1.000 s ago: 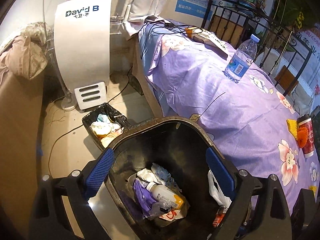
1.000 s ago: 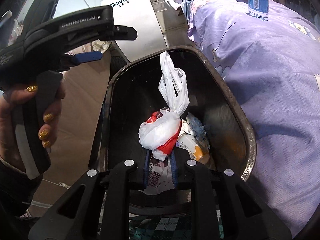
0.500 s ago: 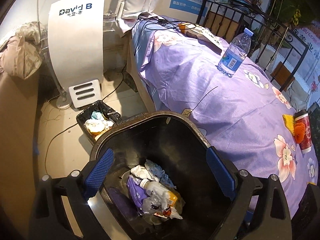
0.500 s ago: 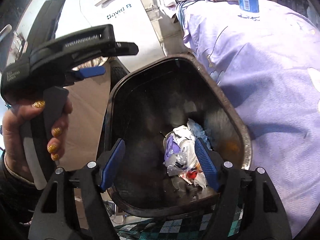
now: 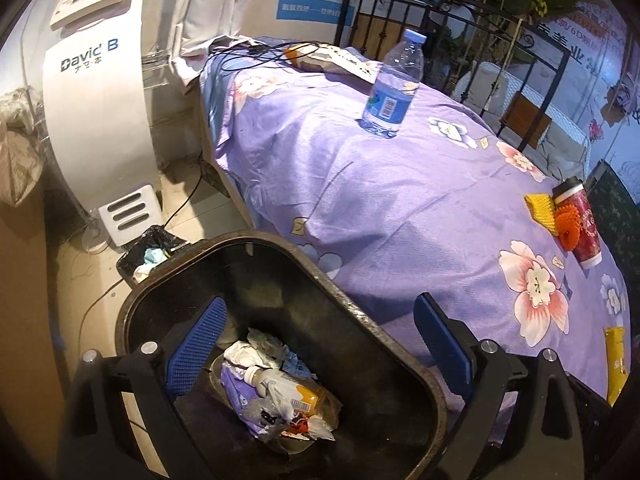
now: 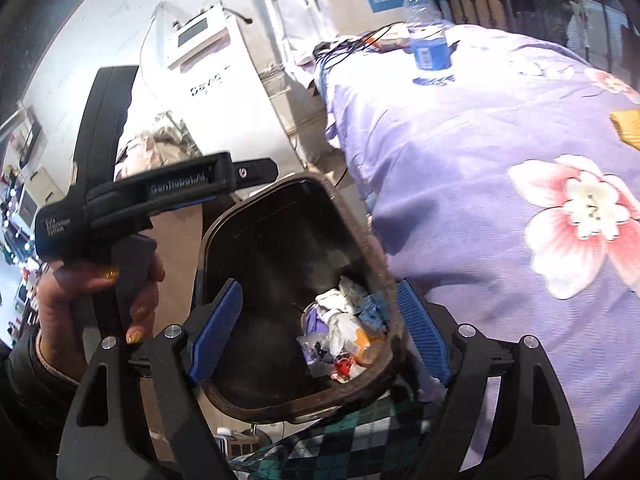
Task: Collect trash
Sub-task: 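Move both tools back over the bed toward the red cup, then grasp the red paper cup with the right tool and lift it, then grasp the orange foam net with the left tool while the right tool holds the red cup, then carry the orange net into the bin and open the left tool while the right tool carries the cup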
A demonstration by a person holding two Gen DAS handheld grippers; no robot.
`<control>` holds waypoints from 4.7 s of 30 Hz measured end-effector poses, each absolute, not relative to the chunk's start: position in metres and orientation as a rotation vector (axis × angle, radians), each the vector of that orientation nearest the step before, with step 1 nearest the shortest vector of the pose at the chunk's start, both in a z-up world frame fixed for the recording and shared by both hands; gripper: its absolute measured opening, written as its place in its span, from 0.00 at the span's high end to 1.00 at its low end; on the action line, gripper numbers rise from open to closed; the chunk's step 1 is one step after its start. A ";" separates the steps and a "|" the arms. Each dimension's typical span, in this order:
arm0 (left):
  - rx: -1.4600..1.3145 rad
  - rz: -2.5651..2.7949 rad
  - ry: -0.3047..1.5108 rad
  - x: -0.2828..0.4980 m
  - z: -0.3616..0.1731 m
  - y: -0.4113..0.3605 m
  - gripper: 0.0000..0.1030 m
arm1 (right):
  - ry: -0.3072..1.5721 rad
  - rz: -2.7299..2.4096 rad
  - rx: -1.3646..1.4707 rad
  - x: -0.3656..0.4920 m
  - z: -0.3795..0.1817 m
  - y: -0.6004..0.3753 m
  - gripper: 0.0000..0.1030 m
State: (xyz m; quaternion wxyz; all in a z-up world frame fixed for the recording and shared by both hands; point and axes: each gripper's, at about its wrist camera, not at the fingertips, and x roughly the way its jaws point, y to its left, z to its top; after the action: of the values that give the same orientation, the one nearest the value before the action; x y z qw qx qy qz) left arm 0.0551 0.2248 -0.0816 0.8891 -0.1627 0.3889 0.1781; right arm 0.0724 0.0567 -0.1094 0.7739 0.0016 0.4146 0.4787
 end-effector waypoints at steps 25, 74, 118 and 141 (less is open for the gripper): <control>-0.071 -0.154 0.866 0.150 -0.073 0.054 0.10 | 0.867 0.577 0.030 0.167 -0.071 -0.136 0.21; -0.002 -0.313 0.914 0.261 -0.093 -0.015 0.10 | 0.973 0.415 -0.141 0.419 -0.075 -0.204 0.27; -0.118 -0.299 0.734 0.228 -0.044 0.002 0.80 | 0.832 0.540 -0.018 0.270 -0.039 -0.209 0.27; -0.193 -0.117 0.756 0.124 -0.056 0.097 0.80 | 0.729 0.648 0.024 0.130 -0.048 -0.109 0.27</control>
State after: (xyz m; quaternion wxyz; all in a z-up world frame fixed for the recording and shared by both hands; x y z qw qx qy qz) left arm 0.1237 0.0969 -0.0560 0.9231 -0.0941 0.3684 -0.0572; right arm 0.1296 -0.1085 -0.0477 0.8833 0.0115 0.3504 0.3112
